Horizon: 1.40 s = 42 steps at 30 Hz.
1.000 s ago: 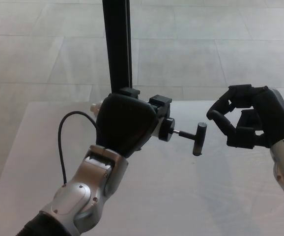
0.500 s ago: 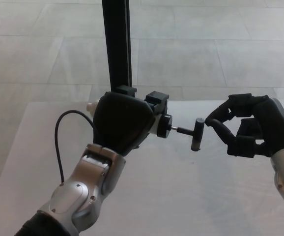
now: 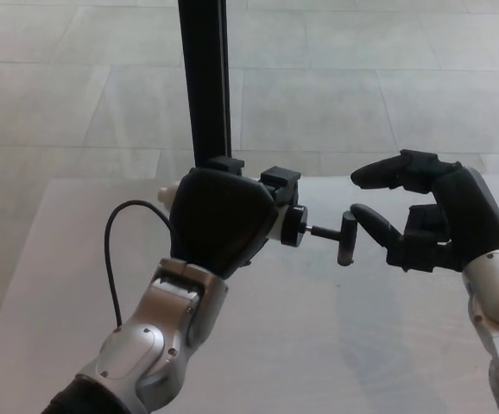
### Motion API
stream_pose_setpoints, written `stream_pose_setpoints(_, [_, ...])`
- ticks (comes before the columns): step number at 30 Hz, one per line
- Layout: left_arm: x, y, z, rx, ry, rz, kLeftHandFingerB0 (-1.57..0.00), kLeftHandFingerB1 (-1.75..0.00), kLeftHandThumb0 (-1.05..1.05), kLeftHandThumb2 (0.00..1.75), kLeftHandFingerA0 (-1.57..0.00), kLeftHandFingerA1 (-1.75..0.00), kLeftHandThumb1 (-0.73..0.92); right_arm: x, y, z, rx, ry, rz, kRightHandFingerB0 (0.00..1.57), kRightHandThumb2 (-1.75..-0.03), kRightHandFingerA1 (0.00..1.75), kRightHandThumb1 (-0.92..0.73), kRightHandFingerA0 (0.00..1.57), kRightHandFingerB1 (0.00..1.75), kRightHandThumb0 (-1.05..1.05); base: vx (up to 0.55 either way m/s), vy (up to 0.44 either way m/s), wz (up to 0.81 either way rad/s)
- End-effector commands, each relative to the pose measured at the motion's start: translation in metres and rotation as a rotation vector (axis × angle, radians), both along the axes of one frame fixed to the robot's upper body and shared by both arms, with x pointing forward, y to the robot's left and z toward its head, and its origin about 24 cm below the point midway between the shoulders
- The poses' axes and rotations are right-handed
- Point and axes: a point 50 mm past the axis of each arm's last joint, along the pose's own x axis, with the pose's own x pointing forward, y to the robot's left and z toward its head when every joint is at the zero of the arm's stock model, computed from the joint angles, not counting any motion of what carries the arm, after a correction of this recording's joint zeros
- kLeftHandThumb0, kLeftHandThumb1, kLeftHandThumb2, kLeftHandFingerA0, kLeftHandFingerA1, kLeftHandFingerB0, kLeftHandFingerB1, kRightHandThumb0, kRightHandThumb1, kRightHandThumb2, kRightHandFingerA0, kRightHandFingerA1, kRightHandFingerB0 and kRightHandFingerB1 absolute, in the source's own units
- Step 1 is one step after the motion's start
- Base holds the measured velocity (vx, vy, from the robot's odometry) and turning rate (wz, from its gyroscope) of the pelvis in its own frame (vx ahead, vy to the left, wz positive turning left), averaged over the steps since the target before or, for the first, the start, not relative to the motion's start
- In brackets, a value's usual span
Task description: The robot uses its left hand to lift the air pump kept on the middle of the desk and use the right hand to pull out the handle
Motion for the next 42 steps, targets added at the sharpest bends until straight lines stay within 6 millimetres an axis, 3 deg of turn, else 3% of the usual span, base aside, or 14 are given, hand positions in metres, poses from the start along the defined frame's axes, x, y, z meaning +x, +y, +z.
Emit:
stream_pose_setpoints(1, [0.002,0.004,-0.003,0.025,0.008,0.031,-0.80,-1.31,-0.23,0.86,-0.86,-1.57,0.65,-0.001,0.000,0.006,0.005,-0.020,-0.024,0.61,-0.66,1.75,-0.66,0.97,0.65,-0.54,0.00,0.000,0.00])
stream_pose_setpoints(3, [0.002,0.005,-0.003,0.031,-0.013,0.026,-0.87,-1.20,-0.24,0.92,-0.89,-1.46,0.57,-0.002,0.001,0.005,0.013,-0.020,-0.025,0.64,-0.60,1.75,-0.68,0.98,0.65,-0.52,0.00,0.000,0.00])
stream_pose_setpoints(6, [0.003,0.005,-0.001,0.013,-0.025,0.015,-0.81,-0.83,-0.39,0.65,-0.86,-1.16,0.84,-0.004,0.005,0.004,0.020,-0.002,-0.017,0.65,-0.59,1.72,-0.66,1.02,0.63,-0.53,0.00,0.000,0.00])
stream_pose_setpoints(10, [0.004,0.004,0.002,-0.015,-0.015,0.019,-0.76,-1.03,-0.40,0.65,-0.80,-1.37,0.79,-0.007,0.010,0.005,0.051,-0.001,-0.007,0.68,-0.60,1.72,-0.66,1.06,0.69,-0.51,0.00,0.000,0.00])
stream_pose_setpoints(15, [0.007,0.004,0.004,-0.037,0.008,0.018,-0.82,-0.92,-0.34,0.65,-0.83,-1.41,0.69,-0.013,0.016,0.002,0.086,-0.004,-0.005,0.67,-0.59,1.73,-0.66,1.03,0.70,-0.48,0.00,0.000,0.00])
stream_pose_setpoints(17, [0.009,0.004,0.007,-0.024,0.029,0.054,-0.70,-1.36,-0.30,0.66,-0.75,-1.65,0.79,-0.016,0.018,-0.003,0.094,-0.007,-0.029,0.61,-0.65,1.75,-0.63,1.02,0.77,-0.41,0.00,0.000,0.00])
stream_pose_setpoints(26, [0.011,0.000,0.017,-0.071,0.056,0.069,-0.66,-1.39,-0.30,0.63,-0.75,-1.71,0.81,-0.019,0.018,-0.013,0.104,0.027,-0.062,0.53,-0.64,1.75,-0.66,0.97,0.87,-0.35,0.00,0.000,0.00])
stream_pose_setpoints(27, [0.011,-0.001,0.019,-0.070,0.033,0.064,-0.70,-1.47,-0.28,0.63,-0.78,-1.71,0.74,-0.019,0.018,-0.014,0.097,0.020,-0.063,0.62,-0.97,1.36,-0.53,1.25,0.84,-0.37,0.00,0.000,0.00])
stream_pose_setpoints(28, [0.010,-0.001,0.020,-0.081,0.028,0.060,-0.89,-1.17,-0.37,0.96,-1.08,-1.32,0.56,-0.019,0.018,-0.014,0.087,0.018,-0.066,0.63,-0.98,1.37,-0.55,1.26,0.85,-0.36,0.00,0.000,0.00])
stream_pose_setpoints(29, [0.010,-0.001,0.020,-0.083,0.029,0.060,-0.89,-1.17,-0.37,0.96,-1.08,-1.32,0.56,-0.019,0.018,-0.014,0.087,0.018,-0.067,0.63,-0.98,1.37,-0.55,1.26,0.85,-0.36,0.00,0.000,0.00])
stream_pose_setpoints(30, [0.010,-0.002,0.020,-0.101,0.042,0.059,-0.67,-1.52,-0.29,0.64,-0.75,-1.73,0.77,-0.018,0.017,-0.015,0.088,0.018,-0.068,0.66,-0.97,1.37,-0.55,1.26,0.86,-0.35,0.00,0.000,0.00])
stream_pose_setpoints(37, [0.007,-0.004,0.022,-0.105,0.034,0.045,-0.67,-1.39,-0.30,0.66,-0.77,-1.66,0.77,-0.013,0.012,-0.014,0.043,-0.026,-0.073,0.78,-1.02,1.37,-0.59,1.24,0.96,-0.37,0.00,0.000,0.00])
stream_pose_setpoints(38, [0.007,-0.004,0.023,-0.111,0.037,0.043,-0.69,-1.45,-0.29,0.67,-0.76,-1.67,0.74,-0.011,0.013,-0.012,0.037,-0.031,-0.071,0.80,-0.77,1.75,-0.71,0.98,1.09,-0.28,0.00,0.000,0.00])
stream_pose_setpoints(42, [0.006,-0.005,0.021,-0.095,0.053,0.054,-0.71,-1.36,-0.29,0.64,-0.77,-1.68,0.73,-0.009,0.013,-0.009,0.041,-0.055,-0.075,0.81,-0.86,1.75,-0.67,0.96,1.22,-0.26,0.00,0.000,0.00])
